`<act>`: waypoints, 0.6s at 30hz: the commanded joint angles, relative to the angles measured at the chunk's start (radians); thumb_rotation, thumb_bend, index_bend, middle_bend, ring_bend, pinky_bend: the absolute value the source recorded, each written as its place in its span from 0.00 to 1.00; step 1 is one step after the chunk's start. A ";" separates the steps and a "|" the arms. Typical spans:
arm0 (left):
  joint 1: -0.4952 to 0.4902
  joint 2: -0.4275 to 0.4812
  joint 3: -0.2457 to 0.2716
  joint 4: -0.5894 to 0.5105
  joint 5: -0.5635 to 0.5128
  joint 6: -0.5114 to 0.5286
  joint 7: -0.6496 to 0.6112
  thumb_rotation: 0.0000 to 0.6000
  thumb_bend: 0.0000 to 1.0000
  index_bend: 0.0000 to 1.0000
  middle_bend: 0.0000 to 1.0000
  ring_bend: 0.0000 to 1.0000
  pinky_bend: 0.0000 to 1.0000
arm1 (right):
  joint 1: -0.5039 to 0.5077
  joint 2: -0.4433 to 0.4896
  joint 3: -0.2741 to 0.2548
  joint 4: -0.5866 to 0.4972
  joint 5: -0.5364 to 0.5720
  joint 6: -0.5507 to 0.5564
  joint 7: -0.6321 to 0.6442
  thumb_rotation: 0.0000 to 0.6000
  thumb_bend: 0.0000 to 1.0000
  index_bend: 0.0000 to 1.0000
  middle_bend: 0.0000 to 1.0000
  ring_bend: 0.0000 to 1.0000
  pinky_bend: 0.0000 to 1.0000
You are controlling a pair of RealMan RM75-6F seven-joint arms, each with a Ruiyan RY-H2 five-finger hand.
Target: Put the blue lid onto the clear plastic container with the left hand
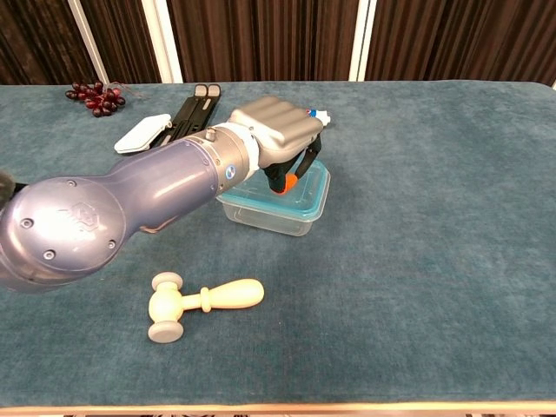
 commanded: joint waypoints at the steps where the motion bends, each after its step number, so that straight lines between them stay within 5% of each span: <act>1: 0.000 -0.002 0.000 0.005 0.001 -0.002 0.002 1.00 0.53 0.65 0.53 0.23 0.24 | 0.000 0.000 0.000 0.000 0.000 0.000 0.000 1.00 0.35 0.00 0.00 0.00 0.00; 18: 0.000 -0.015 -0.004 0.029 0.020 -0.012 0.003 1.00 0.53 0.65 0.53 0.23 0.24 | 0.000 0.000 0.000 0.000 0.003 -0.001 -0.002 1.00 0.35 0.00 0.00 0.00 0.00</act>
